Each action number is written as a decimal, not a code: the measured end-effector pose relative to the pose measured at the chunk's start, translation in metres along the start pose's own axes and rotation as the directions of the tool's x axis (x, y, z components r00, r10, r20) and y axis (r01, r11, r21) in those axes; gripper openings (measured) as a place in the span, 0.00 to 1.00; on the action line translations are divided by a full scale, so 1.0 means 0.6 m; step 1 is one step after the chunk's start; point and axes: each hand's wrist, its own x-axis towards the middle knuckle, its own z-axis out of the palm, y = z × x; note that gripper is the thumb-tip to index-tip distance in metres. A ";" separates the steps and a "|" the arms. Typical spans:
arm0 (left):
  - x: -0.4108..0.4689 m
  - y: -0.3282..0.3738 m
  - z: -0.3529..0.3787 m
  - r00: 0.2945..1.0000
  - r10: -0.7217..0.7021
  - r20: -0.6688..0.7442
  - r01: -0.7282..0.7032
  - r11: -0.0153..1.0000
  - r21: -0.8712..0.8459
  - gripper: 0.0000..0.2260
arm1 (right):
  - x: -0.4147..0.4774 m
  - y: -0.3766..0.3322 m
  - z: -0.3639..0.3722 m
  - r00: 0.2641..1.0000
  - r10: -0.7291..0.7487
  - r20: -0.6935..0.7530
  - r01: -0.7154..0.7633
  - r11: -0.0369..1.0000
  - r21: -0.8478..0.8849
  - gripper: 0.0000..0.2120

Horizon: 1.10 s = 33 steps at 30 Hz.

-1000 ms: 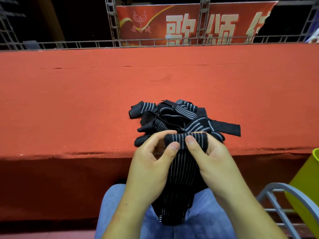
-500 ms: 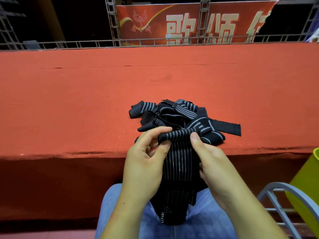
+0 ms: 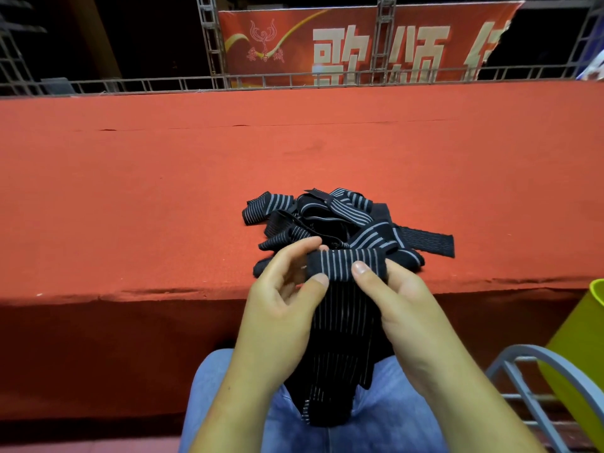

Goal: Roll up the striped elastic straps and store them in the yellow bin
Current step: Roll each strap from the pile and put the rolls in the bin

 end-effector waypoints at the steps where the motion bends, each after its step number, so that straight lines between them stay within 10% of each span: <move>1: 0.002 -0.002 0.000 1.000 -0.016 -0.002 0.016 1.000 -0.010 0.15 | -0.001 -0.001 0.000 1.000 -0.017 0.007 0.017 1.000 -0.014 0.10; 20: 0.001 -0.017 0.009 0.999 0.020 0.042 -0.031 0.958 0.285 0.20 | 0.001 0.002 0.011 0.994 -0.106 0.036 0.110 0.986 -0.128 0.09; 33: 0.004 -0.008 -0.001 0.999 0.048 0.009 -0.049 0.994 0.098 0.13 | -0.001 -0.001 0.004 0.999 -0.027 -0.020 0.027 0.999 -0.043 0.11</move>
